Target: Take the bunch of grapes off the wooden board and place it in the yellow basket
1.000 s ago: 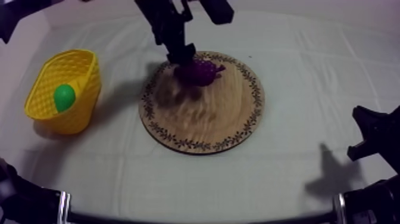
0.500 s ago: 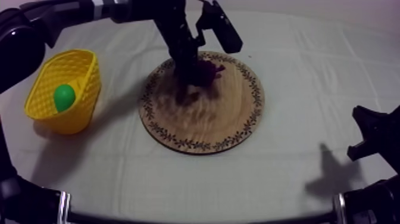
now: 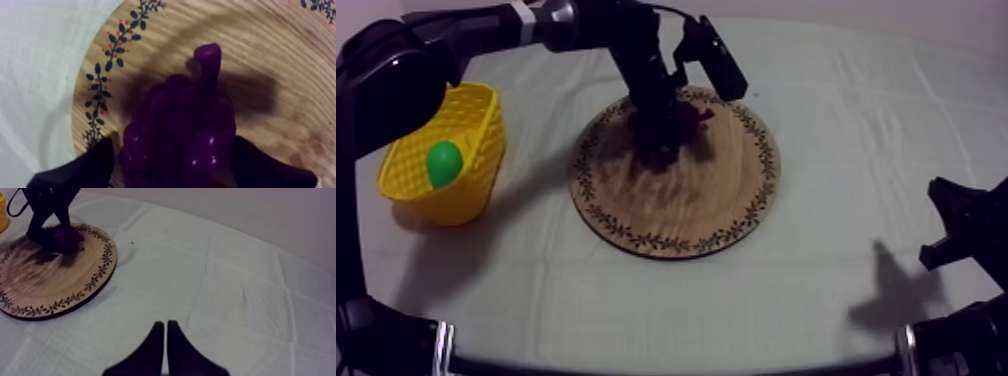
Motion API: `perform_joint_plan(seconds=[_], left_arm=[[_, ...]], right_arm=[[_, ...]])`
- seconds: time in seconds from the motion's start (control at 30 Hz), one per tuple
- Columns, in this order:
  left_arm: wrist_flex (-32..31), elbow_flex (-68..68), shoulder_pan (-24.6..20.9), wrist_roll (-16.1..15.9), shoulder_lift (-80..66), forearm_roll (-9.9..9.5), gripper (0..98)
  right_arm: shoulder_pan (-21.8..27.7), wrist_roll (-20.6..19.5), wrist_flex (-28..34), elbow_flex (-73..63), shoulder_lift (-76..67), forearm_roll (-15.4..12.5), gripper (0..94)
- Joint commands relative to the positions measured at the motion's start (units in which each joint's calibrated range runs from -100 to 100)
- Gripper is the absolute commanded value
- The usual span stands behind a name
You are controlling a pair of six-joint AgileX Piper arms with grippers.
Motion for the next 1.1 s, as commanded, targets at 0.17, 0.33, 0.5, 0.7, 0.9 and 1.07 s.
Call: perform_joint_plan(seconds=[0.17,0.33,0.5,0.7,0.9,1.07], left_arm=[[-1.41,0.37,0.01,-0.72,0.17,0.28,51.0],[-1.76,1.04,-0.13,-0.96,-0.15,0.40,44.9],[-0.77,2.38,-0.79,-0.69,-2.57,0.60,44.7],[0.43,5.61,-2.07,-0.41,-8.04,1.22,48.2],[-0.05,9.52,-2.60,0.93,-12.81,0.59,80.5],[-0.87,11.93,-2.45,0.40,-16.59,0.59,89.7]], right_arm=[[-0.02,0.01,0.00,-0.03,-0.01,0.01,0.4],[-0.02,0.01,0.00,-0.03,-0.01,0.01,0.4],[-0.02,0.01,0.00,-0.03,-0.01,0.01,0.4],[-0.02,0.01,0.00,-0.03,-0.01,0.01,0.4],[-0.02,0.01,0.00,-0.03,-0.01,0.01,0.4],[-0.02,0.01,0.00,-0.03,-0.01,0.01,0.4]])
